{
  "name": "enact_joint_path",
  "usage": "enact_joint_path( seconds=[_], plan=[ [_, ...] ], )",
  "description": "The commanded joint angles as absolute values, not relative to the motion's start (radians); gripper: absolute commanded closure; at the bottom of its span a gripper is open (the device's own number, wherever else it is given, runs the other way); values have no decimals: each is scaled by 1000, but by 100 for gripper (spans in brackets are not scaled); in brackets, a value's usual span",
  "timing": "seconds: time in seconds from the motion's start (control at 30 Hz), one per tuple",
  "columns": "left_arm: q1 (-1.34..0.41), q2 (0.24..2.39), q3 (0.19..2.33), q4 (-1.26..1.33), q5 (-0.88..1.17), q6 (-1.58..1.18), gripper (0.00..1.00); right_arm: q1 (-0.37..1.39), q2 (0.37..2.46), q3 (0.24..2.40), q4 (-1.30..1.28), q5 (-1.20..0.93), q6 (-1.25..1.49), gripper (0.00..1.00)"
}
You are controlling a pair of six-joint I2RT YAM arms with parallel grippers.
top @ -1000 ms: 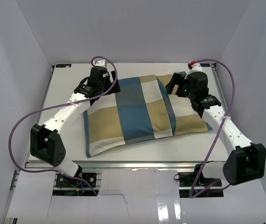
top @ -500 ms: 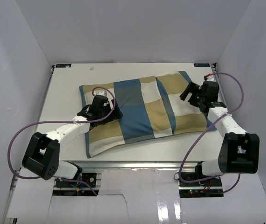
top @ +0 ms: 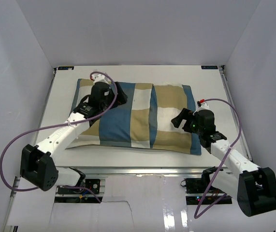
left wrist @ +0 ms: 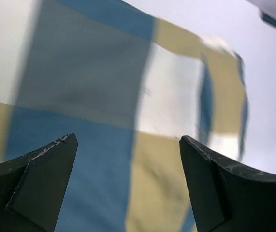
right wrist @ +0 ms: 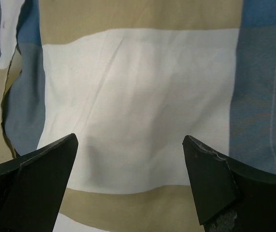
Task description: Remove the pillowcase from the pillow
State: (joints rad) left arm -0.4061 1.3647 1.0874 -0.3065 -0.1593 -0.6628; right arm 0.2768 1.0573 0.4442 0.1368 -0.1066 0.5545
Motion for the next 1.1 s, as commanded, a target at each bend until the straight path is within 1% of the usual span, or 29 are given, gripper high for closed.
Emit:
enact_joint_path(
  seconds=[0.0,0.07,0.13,0.2,0.33,0.47,0.6,0.77,0.87,0.9,0.97,1.0,1.07],
  plan=[
    [-549,1298,1088,-367,-212,-607,2,276,1006,482,83,-5,508,5],
    [-593,1310,1054,-327,-175,-586,2,278,985,495,69,-9,499,6],
    [-607,1341,1037,-281,-79,-557,3,281,971,488,71,-20,496,6],
    [-626,1405,1061,-256,-25,-523,5,288,954,479,66,-28,486,7],
    [-656,1549,1164,-287,-28,-488,7,290,927,466,69,-28,477,7],
    [-698,1650,1244,-299,-21,-463,11,295,899,459,69,-31,468,7],
    [-733,1703,1298,-302,-43,-437,12,305,894,451,81,-37,465,8],
    [-741,1765,1351,-348,-110,-442,18,327,920,454,83,-18,463,8],
    [-741,1795,1358,-365,-126,-442,25,334,937,442,110,-15,466,8],
    [-741,1795,1355,-364,-126,-443,37,336,951,440,115,-14,472,8],
    [-742,1790,1345,-364,-140,-456,50,337,974,437,127,-5,477,9],
    [-742,1776,1341,-362,-144,-460,60,337,989,437,133,-3,479,9],
    [-742,1763,1333,-359,-150,-465,68,337,1035,445,137,-3,486,9]
  ],
)
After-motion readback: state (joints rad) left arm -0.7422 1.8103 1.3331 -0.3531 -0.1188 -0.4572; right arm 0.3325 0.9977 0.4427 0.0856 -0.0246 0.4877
